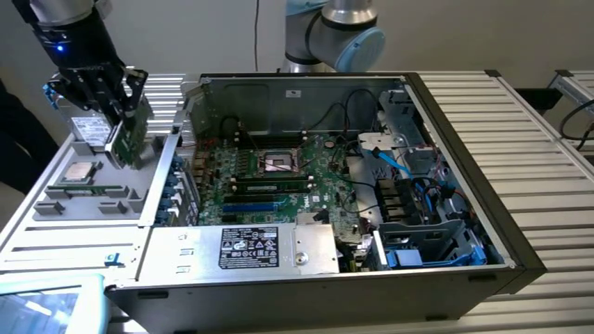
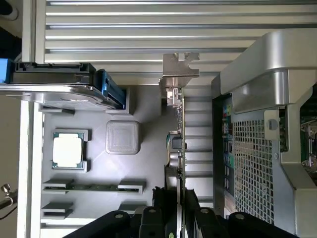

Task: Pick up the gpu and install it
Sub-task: 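Pick up the gpu and move the gpu toward the slot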

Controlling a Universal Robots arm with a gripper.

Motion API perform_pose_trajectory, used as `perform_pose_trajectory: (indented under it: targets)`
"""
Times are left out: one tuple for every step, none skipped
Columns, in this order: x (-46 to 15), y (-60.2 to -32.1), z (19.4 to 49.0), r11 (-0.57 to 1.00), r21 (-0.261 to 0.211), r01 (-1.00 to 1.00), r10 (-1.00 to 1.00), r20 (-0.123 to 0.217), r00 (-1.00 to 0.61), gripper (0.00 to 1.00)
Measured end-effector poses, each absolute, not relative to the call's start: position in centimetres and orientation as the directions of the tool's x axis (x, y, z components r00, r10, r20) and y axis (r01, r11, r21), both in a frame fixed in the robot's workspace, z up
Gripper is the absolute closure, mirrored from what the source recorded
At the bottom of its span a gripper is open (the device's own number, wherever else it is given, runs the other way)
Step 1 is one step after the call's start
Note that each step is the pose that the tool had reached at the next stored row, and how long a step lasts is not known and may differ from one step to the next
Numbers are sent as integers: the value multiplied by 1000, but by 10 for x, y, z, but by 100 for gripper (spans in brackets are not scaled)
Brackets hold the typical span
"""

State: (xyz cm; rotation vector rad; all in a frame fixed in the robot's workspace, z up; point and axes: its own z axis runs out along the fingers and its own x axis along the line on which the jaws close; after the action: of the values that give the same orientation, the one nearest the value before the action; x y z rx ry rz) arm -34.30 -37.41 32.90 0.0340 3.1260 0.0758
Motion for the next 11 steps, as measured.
perform_pose_trajectory:
  targets:
    - [-343,-374,334,999,49,21,22,-14,-1000,72]
    - [-343,-374,338,999,49,21,22,-14,-1000,72]
    - [-343,-374,343,999,49,21,21,-14,-1000,72]
    - [-343,-374,347,999,49,20,21,-14,-1000,72]
    - [-343,-374,352,999,49,20,20,-14,-1000,72]
    - [-343,-374,356,999,49,19,20,-14,-1000,72]
    - [-343,-374,361,999,49,19,20,-14,-1000,72]
    - [-343,-374,365,999,49,18,19,-14,-1000,72]
    - [-343,-374,370,999,49,18,19,-14,-1000,72]
    - [-343,-374,374,999,49,17,18,-14,-1000,72]
    - [-343,-374,379,999,49,16,17,-14,-1000,72]
